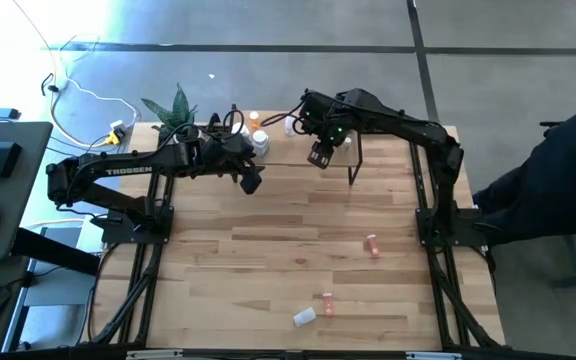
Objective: Pick and place medicine bottles onto shelf by color
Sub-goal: Put the yellow pill bottle on the shelf, then put the bottom pink pill bottle on the shelf
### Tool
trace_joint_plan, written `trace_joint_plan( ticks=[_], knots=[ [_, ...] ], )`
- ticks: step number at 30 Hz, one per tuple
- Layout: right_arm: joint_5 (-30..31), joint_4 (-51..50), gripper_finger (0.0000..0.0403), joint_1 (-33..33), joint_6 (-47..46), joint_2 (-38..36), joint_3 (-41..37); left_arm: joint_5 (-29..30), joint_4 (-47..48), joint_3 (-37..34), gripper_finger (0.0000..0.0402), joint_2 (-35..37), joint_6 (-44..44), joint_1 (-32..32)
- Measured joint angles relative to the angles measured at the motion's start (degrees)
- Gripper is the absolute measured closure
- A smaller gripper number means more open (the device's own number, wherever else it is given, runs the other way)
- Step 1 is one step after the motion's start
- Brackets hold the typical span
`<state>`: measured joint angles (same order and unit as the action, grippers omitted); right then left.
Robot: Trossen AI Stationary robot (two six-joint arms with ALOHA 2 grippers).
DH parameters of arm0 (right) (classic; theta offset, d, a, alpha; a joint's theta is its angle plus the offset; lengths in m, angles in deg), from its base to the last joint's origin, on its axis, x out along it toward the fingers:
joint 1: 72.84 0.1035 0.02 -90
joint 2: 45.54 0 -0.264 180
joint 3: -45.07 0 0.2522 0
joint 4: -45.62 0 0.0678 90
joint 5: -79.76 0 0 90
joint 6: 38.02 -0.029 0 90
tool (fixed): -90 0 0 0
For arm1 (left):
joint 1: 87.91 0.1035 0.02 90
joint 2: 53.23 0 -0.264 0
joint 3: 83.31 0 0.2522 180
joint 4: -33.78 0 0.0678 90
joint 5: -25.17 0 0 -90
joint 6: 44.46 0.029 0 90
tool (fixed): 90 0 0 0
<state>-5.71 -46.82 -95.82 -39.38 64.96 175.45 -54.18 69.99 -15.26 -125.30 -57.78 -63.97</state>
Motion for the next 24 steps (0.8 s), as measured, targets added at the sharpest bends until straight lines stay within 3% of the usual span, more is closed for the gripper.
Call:
trace_joint_plan(
  ticks=[10, 19, 24],
  knots=[
    [0.0, -2.5, 0.0234, 0.2, -2.8, 0.0, 7.6, 0.0, 0.0, 0.0, 0.017, 0.0, -3.6, -3.6],
    [0.0, -5.7, 0.0234, 0.2, -9.3, -0.1, 18.0, -0.1, 0.0, 0.0, 0.017, 0.0, -9.4, -14.3],
    [-0.1, -6.8, 0.0234, 0.2, -14.0, -2.6, 16.9, 0.2, 0.0, 0.0, 0.017, 0.0, -12.7, -20.4]
  ],
)
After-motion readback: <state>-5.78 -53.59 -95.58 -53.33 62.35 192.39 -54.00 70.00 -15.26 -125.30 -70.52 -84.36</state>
